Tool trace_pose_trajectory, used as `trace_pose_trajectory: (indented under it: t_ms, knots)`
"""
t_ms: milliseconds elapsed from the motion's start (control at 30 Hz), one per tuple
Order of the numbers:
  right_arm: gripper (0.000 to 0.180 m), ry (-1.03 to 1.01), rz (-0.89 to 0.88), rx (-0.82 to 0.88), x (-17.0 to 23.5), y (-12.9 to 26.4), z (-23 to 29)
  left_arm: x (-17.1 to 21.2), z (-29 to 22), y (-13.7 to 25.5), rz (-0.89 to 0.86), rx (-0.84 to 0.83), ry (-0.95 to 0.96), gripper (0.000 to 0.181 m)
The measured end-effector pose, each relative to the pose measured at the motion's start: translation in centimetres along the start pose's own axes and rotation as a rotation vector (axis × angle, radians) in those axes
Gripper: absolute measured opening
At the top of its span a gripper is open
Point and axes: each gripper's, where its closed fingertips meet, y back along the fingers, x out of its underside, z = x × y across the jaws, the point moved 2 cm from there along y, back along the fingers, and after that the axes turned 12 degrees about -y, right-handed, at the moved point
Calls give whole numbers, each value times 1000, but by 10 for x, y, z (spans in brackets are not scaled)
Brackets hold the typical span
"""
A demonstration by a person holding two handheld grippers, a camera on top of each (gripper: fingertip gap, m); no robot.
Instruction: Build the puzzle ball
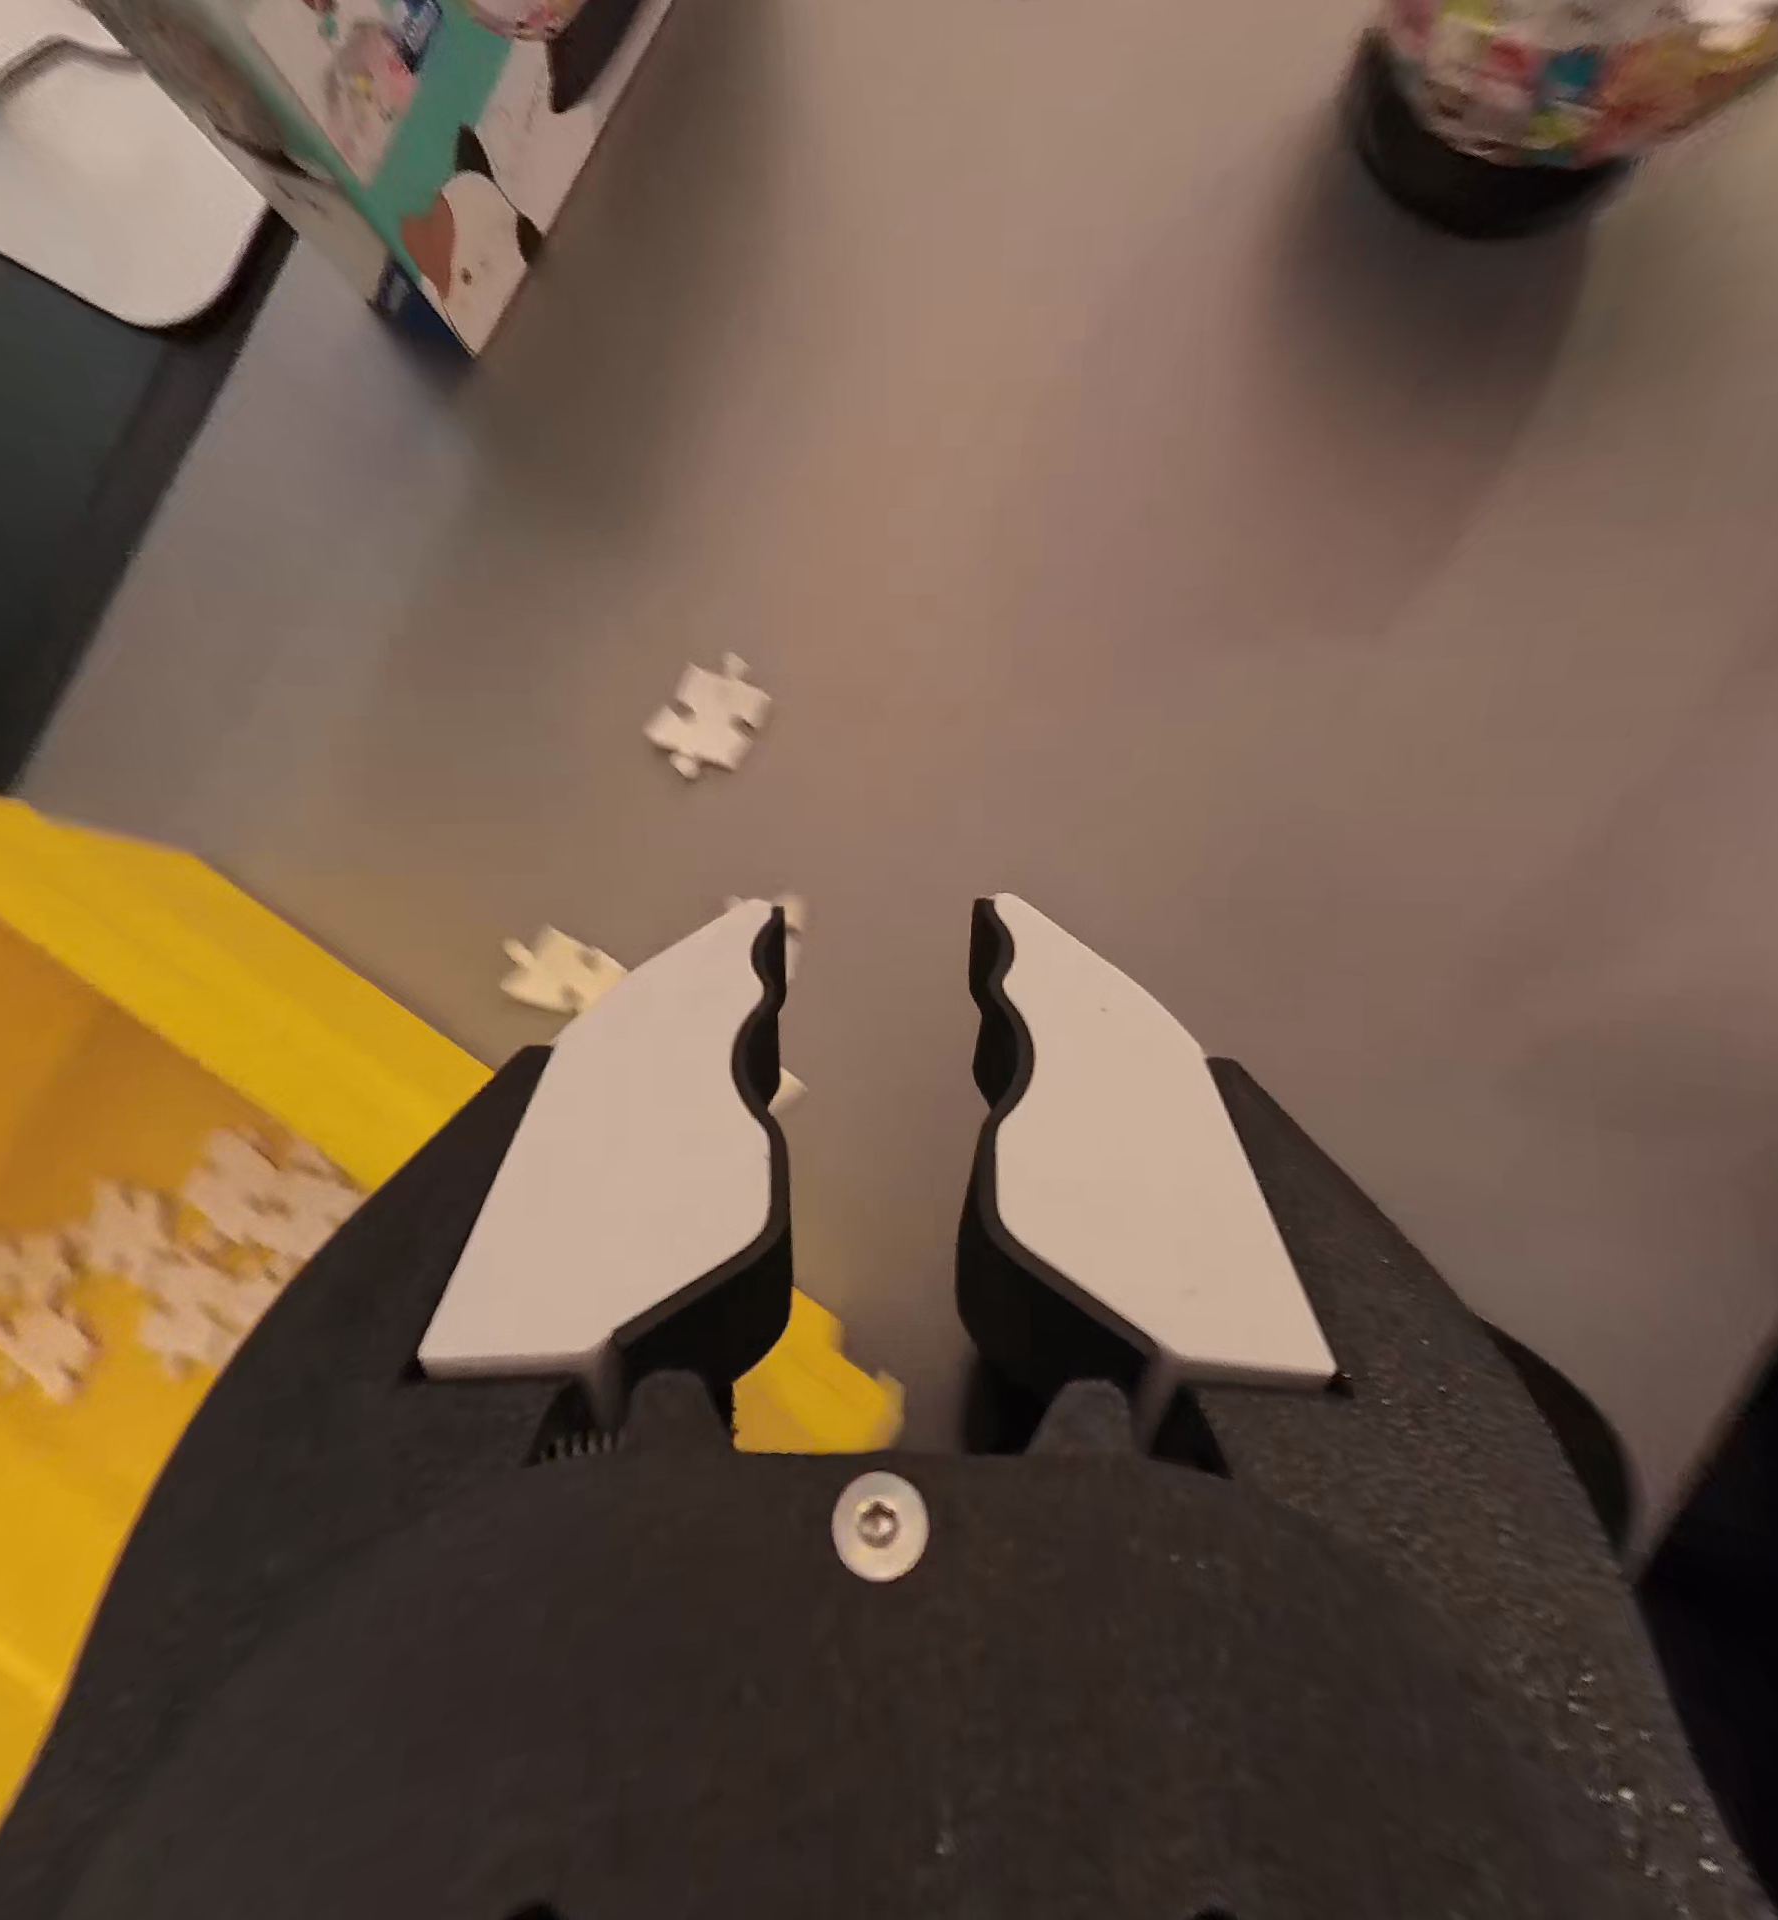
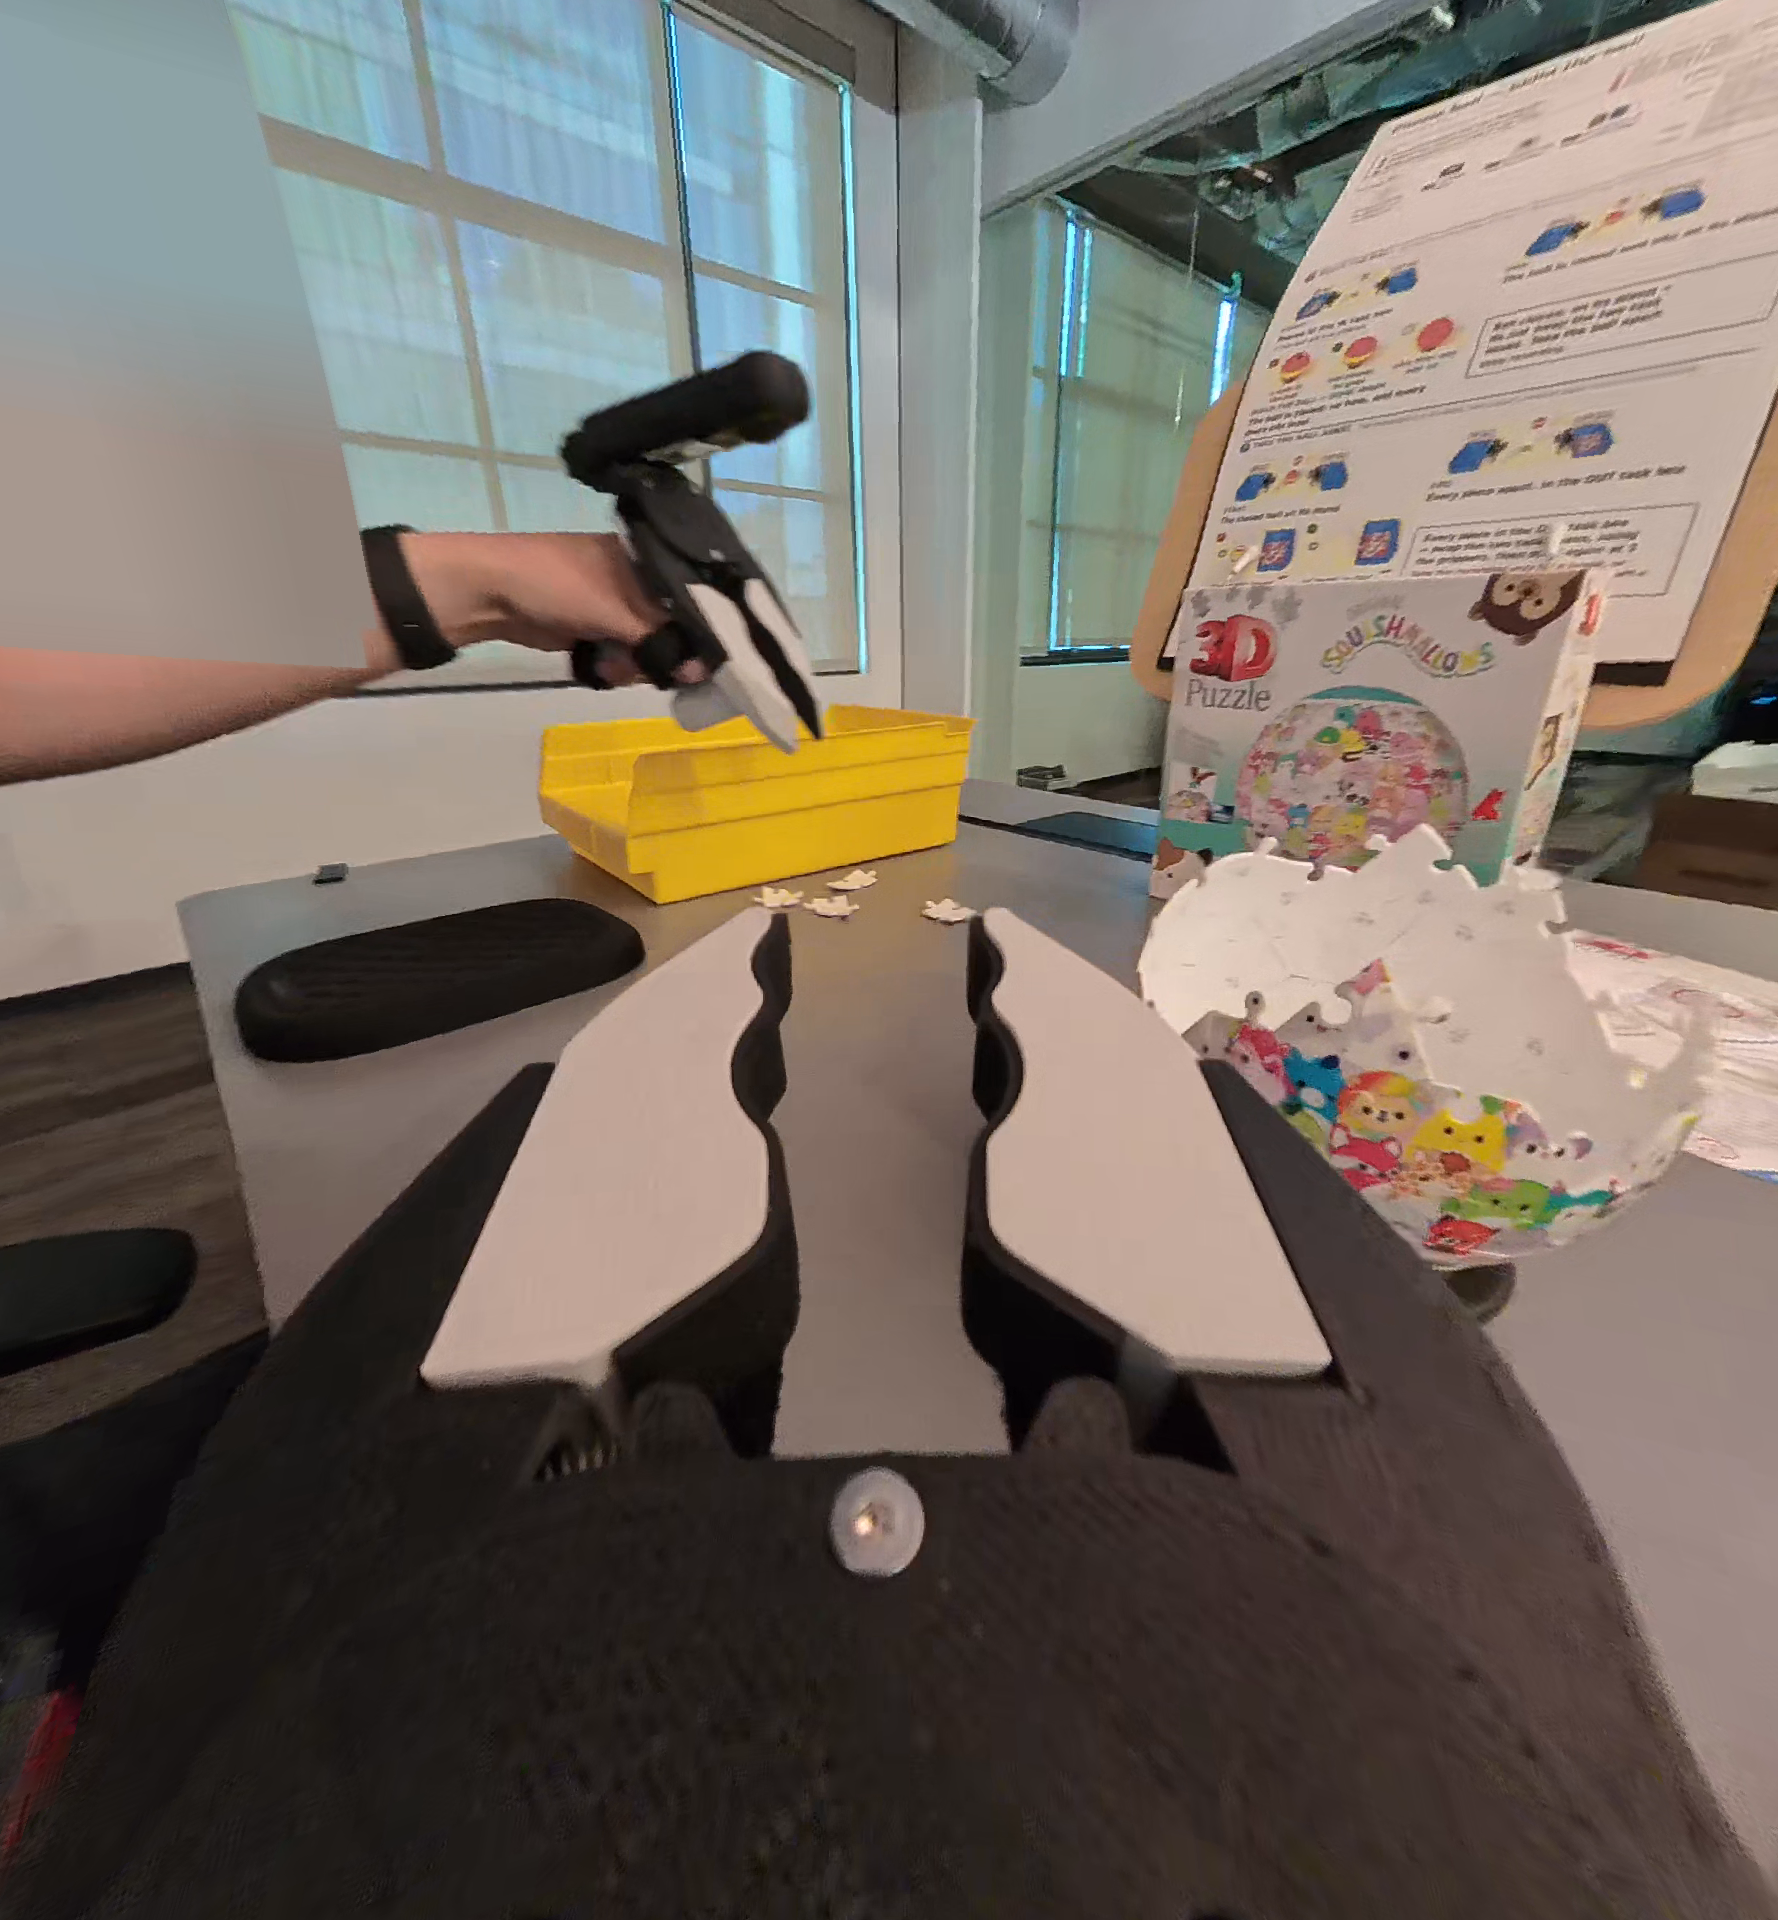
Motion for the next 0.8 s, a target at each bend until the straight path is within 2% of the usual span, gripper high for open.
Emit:
trace_pose_trajectory:
  t_ms: [100,233,333,433,567,800]
  knots:
    - [33,-61,34,-40,4,-2,-1,-6,21,-25,62,65,-23,36]
    - [33,-99,48,-41,7,-4,-5,11,39,-54,271,136,-119,37]
    - [33,-117,33,-49,5,-2,-6,19,54,-64,384,131,-185,38]
    - [33,-150,-16,-33,-1,2,-11,23,63,-68,435,141,-237,34]
    - [33,-187,-62,-22,-6,7,-17,42,80,-63,591,174,-256,35]
    - [33,-167,-11,-23,1,2,-14,58,59,-63,754,323,-326,39]
